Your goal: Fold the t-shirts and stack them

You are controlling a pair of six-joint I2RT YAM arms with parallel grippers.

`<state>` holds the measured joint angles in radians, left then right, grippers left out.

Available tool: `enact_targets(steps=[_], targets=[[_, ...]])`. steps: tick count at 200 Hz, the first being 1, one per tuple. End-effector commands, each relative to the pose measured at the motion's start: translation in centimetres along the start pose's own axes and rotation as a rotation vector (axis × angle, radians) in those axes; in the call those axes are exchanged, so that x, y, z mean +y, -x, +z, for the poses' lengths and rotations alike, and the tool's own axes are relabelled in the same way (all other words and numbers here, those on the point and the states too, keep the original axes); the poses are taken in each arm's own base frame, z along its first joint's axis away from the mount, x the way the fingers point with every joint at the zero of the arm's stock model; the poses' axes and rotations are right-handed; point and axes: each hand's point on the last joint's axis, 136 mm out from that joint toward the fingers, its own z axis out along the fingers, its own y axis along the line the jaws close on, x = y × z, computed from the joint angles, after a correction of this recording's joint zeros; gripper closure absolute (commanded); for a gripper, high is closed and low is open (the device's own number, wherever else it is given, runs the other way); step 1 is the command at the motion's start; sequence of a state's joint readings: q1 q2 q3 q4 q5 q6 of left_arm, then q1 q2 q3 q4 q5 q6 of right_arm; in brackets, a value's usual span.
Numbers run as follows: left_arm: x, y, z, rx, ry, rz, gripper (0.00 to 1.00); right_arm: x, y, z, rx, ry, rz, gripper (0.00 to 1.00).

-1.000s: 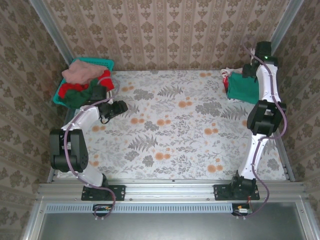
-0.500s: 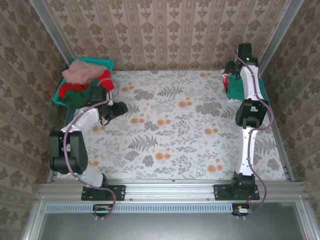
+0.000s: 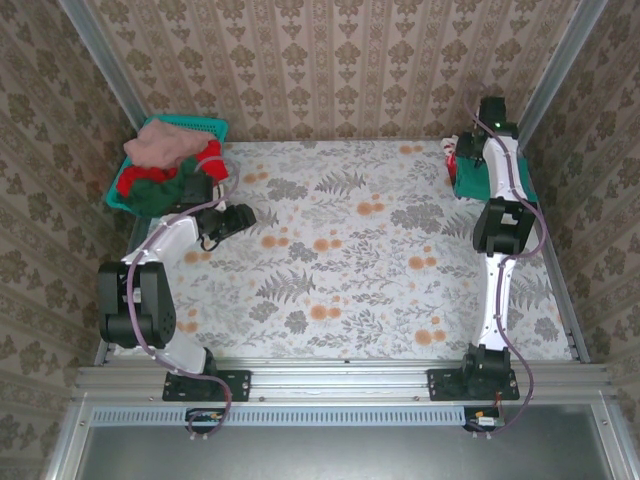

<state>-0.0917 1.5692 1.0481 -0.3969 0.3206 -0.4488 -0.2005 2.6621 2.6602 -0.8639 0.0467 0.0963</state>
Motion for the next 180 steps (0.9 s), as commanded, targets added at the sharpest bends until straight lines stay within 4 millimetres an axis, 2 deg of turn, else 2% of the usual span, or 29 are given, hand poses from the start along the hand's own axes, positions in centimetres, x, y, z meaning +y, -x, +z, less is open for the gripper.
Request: enact_targets(steps=[1,32,53,90,116,132,156,170,180], targets=[[-0.4,0.1,-0.8,-0.01,-0.006,0.026,0.36,0.4,-1.1,1.3,0.034,0.022,-0.036,0.49],[-0.3,0.0,-0.9,-0.01,0.0,0.029,0.36,0.9,-1.3,1.6,0.039,0.049,-0.066,0.65],[-0.3,0.1,-1.2,-0.014,0.004,0.031,0.36,1.4,-1.1,1.0,0.035,0.058,-0.1,0.77],[-0.4,0.4,-1.6,-0.022,0.004,0.034,0.36,4.1,0.7,-1.8,-0.026,0.089,-0.229,0.9],[-0.3,0.4,-1.7,-0.026,0.006,0.032,0.36,5.3,2.3,-4.0,-0.083,0.078,-0.305,0.93],[0.0,0.3,-1.6,-0.024,0.009,0.028,0.36,5.6,2.4,-4.5,-0.091,0.058,-0.347,0.93],[-0.1,0.3,-1.5,-0.023,0.005,0.028,0.36,5.0,2.1,-4.2,-0.079,0.0,-0.377,0.94],[-0.1,0.4,-1.5,-0.025,0.004,0.029,0.36,5.5,1.9,-4.0,-0.078,0.014,-0.396,0.93],[-0.1,0.5,-1.5,-0.024,0.003,0.029,0.36,5.8,1.8,-3.6,-0.086,0.02,-0.41,0.88]])
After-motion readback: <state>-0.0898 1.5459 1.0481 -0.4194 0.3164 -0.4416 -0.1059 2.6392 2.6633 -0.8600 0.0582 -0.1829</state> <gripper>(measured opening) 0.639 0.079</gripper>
